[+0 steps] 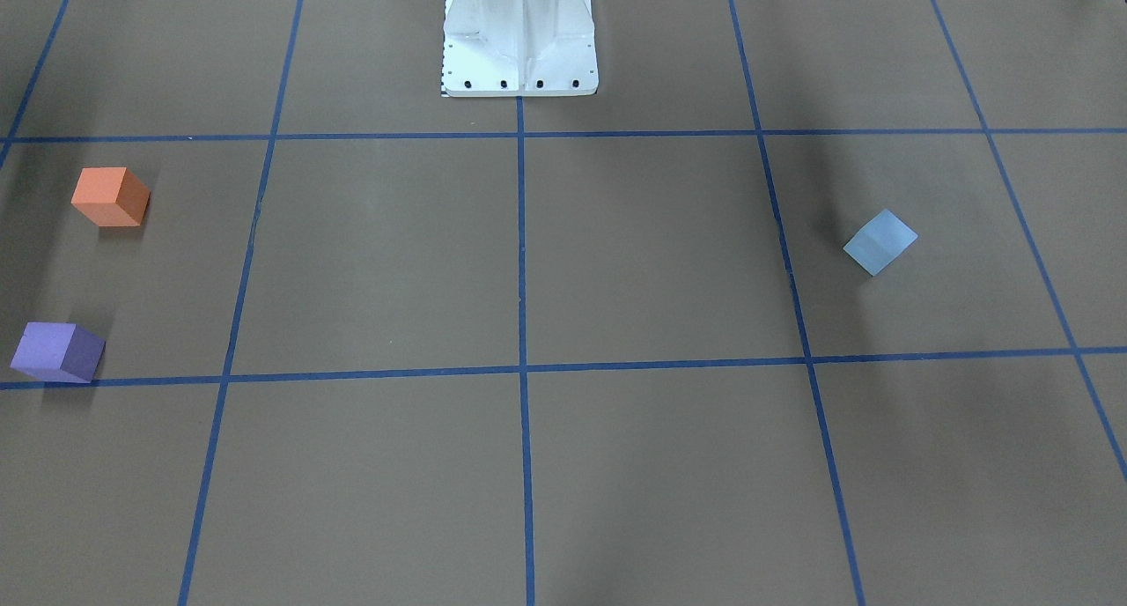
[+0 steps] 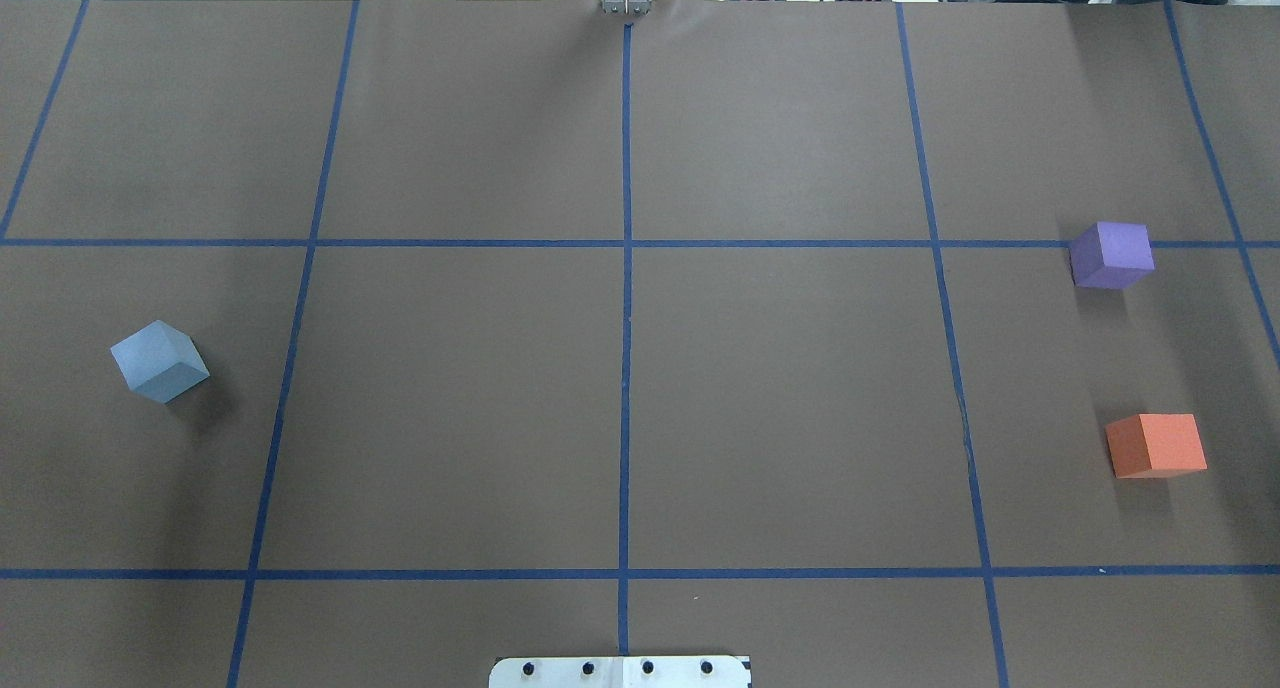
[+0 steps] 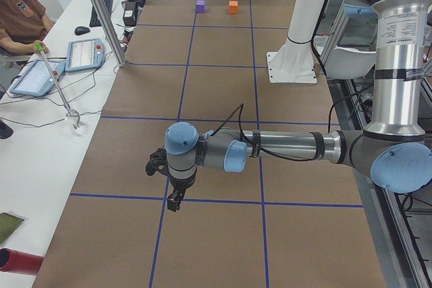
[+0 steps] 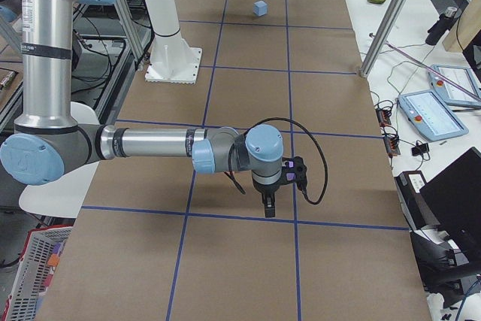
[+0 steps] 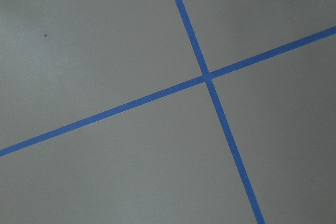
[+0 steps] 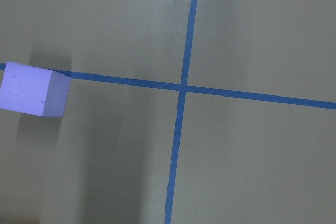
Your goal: Place blue block between orange and purple blocks
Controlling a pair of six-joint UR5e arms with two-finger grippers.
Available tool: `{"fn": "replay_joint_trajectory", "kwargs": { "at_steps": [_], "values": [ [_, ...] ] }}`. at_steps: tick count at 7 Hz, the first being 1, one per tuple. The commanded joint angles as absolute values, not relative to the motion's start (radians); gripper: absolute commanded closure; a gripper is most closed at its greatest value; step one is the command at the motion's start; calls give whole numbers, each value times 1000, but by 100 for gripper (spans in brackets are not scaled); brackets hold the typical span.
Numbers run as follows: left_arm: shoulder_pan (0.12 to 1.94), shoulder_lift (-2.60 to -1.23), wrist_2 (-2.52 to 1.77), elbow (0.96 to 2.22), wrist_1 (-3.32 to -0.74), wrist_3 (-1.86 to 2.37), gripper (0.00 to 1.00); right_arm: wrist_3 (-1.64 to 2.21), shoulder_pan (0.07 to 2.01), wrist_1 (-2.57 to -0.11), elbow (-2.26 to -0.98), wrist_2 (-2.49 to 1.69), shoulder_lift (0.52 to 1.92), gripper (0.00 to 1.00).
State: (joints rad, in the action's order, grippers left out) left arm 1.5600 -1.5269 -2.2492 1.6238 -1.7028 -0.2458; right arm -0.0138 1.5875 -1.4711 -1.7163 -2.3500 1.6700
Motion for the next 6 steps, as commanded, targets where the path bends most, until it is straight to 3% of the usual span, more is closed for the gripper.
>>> {"fn": "replay_joint_trajectory", "kwargs": {
  "at_steps": [1, 6],
  "values": [
    [1560, -1531, -2249, 1626, -1703, -242, 0, -14, 1589, -1470, -1718, -2355, 1671, 0],
    [1542, -1549, -2253, 1814, -1701, -72, 0, -12, 1589, -1468, -1727, -2361, 1669, 0]
  ]
}}
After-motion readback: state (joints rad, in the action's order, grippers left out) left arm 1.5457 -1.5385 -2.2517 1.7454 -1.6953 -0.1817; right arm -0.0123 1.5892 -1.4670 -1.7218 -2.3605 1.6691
